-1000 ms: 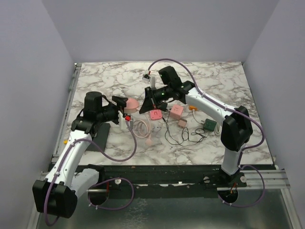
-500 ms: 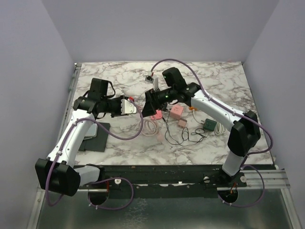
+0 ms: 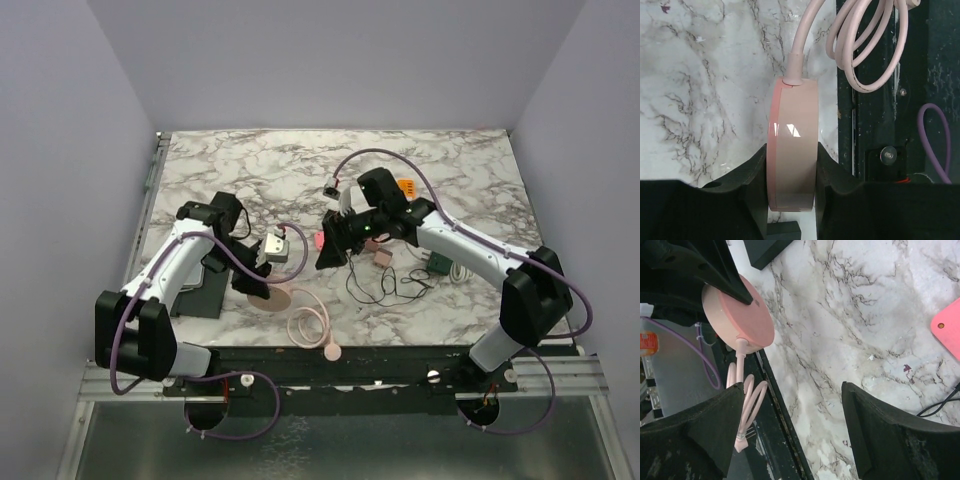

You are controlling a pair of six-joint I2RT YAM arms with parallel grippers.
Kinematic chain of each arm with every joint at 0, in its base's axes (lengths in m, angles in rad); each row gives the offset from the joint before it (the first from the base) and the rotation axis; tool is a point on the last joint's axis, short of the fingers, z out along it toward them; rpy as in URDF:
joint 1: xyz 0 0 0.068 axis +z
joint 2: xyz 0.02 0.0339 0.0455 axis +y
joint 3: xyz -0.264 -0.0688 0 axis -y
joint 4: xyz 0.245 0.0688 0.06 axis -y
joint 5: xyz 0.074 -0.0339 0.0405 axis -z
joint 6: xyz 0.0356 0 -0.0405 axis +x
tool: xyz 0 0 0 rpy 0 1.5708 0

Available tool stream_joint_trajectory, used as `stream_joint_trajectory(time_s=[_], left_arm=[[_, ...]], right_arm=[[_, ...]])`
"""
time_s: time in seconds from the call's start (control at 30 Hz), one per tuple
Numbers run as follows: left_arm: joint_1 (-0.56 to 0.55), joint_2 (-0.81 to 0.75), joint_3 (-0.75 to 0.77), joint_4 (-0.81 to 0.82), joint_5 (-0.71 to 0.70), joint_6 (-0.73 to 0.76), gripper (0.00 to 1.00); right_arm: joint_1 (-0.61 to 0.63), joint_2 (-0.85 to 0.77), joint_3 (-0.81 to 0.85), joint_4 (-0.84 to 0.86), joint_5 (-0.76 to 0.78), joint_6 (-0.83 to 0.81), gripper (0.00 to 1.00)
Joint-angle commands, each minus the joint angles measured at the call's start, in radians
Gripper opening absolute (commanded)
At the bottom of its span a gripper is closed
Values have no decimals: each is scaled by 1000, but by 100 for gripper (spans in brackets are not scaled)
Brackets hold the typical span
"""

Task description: Insert the plug

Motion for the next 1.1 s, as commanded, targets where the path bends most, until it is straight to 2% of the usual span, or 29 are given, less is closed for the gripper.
stream_joint_trajectory(time_s=[0.0, 0.13, 0.2, 0.33, 0.57, 0.7, 0.83, 0.93, 1.07], left_arm=[[-5, 84, 13, -62, 79, 64, 0], [-10, 190, 53, -38, 24, 91, 0], [-28, 248, 85, -28, -33, 111, 0], [-68, 384, 196, -9, -152, 90, 0], [-100, 578, 382, -35, -280, 79, 2], [-123, 627, 406, -14, -315, 73, 24], [-137, 617, 410, 72, -316, 27, 63], [-137, 582, 412, 145, -317, -15, 97], [-135, 507, 377, 276, -333, -83, 99]], right_arm=[[34, -19, -68, 171, -17, 5, 84], [82, -13, -160, 403, -9, 79, 84], [89, 16, -169, 443, 15, 112, 84], [91, 27, -191, 453, 130, 137, 82], [90, -145, -394, 492, 316, 206, 82], [91, -248, -519, 534, 381, 275, 81], [91, -291, -578, 520, 440, 306, 81], [90, -275, -582, 507, 448, 317, 77], [93, -227, -572, 502, 433, 332, 72]])
